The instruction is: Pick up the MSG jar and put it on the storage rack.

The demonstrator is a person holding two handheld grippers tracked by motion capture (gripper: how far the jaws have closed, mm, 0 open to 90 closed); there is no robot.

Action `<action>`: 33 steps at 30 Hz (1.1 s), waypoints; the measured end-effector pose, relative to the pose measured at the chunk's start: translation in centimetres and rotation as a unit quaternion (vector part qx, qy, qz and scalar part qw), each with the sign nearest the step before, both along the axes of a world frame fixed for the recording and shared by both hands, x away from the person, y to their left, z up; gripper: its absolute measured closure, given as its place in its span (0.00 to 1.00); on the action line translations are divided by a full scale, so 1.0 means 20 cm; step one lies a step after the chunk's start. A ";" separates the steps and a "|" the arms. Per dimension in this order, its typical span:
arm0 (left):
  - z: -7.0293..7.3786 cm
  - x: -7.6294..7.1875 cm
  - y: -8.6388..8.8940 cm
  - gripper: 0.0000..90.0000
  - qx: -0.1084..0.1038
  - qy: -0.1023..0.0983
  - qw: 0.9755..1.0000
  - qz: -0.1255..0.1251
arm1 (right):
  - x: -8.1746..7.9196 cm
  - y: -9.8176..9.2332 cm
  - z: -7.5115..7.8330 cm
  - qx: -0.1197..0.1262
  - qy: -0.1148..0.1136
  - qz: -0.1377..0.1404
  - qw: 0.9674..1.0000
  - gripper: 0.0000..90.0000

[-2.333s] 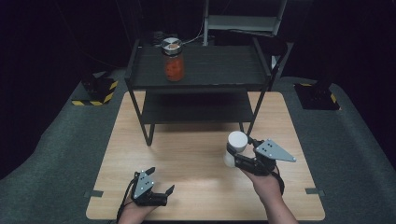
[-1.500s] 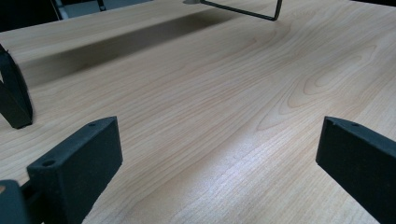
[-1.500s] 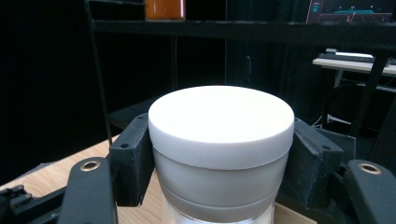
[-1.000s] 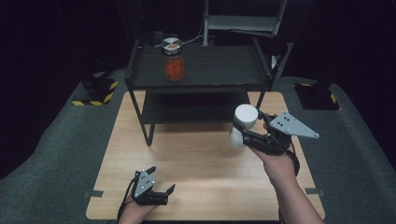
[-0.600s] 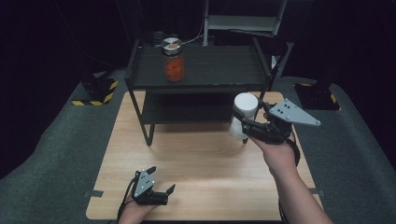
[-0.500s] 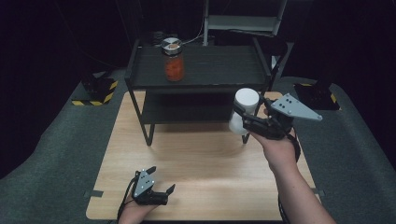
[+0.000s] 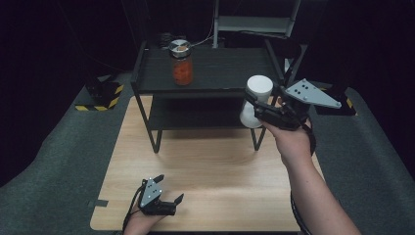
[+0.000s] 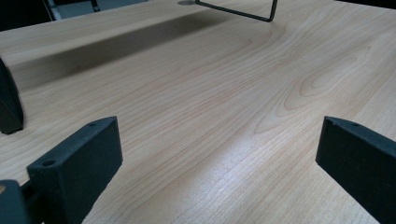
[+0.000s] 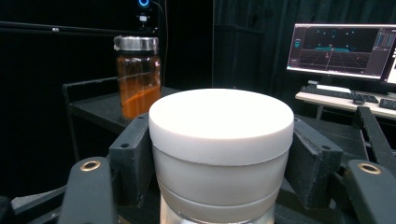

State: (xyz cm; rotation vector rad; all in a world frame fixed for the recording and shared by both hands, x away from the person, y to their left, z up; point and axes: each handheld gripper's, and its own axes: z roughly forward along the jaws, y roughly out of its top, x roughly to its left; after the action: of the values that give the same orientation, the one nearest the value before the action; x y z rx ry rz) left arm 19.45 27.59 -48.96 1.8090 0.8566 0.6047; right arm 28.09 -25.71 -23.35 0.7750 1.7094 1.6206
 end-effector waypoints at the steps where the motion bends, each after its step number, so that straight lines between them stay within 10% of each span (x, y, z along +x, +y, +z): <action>1: 0.00 0.00 0.00 0.01 0.000 0.000 1.000 0.000 | 0.00 0.00 0.01 0.001 -0.001 -0.001 1.000 0.38; 33: -0.01 -0.01 0.01 0.01 -0.004 -0.003 1.000 0.001 | 0.18 0.15 0.31 0.009 -0.001 -0.018 1.000 0.37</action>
State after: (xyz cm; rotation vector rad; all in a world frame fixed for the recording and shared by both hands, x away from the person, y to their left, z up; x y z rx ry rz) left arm 19.31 27.80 -49.08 1.7977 0.8563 0.6074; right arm 31.68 -22.63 -17.13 0.8066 1.6724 1.6137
